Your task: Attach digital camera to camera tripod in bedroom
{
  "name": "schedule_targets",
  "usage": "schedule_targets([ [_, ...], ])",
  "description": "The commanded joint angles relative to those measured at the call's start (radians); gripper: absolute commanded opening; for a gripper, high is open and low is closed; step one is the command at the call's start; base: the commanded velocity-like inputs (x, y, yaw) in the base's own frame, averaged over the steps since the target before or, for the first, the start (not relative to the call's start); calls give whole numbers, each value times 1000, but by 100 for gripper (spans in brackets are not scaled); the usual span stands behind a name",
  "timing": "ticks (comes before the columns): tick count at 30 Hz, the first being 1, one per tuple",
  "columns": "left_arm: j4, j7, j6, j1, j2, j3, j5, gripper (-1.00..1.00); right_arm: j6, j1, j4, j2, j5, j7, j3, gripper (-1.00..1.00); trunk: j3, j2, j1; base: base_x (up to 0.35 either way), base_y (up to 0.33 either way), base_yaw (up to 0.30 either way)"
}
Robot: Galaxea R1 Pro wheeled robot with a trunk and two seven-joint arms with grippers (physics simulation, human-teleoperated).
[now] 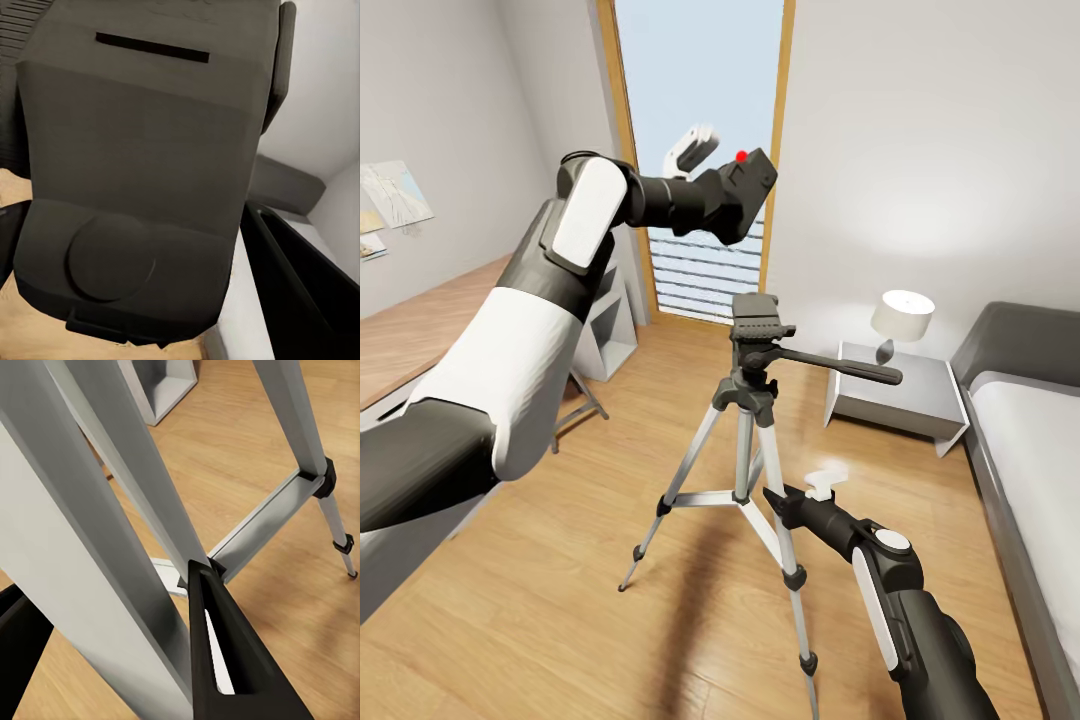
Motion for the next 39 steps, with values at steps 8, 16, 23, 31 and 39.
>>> schedule_targets([
  [8, -46, 41, -21, 0, -3, -41, -45, -100, 6, 0, 39, 1, 16, 9, -4, -100, -2, -2, 1, 0, 0, 0],
  [16, -87, 22, -12, 0, 19, -155, -62, -100, 6, 0, 40, 1, 16, 9, -3, -100, -2, -2, 1, 0, 0, 0],
  [23, -179, -264, -12, 0, 123, -250, -76, -100, 6, 0, 40, 1, 16, 9, -4, -100, -2, -2, 1, 0, 0, 0],
  [31, -257, -515, -19, 0, 262, -396, -181, -100, 6, 0, 40, 1, 16, 9, -5, -100, -2, -2, 1, 0, 0, 0],
  [39, -339, -529, -18, 0, 291, -415, -217, -100, 6, 0, 40, 1, 16, 9, -5, -100, -2, -2, 1, 0, 0, 0],
])
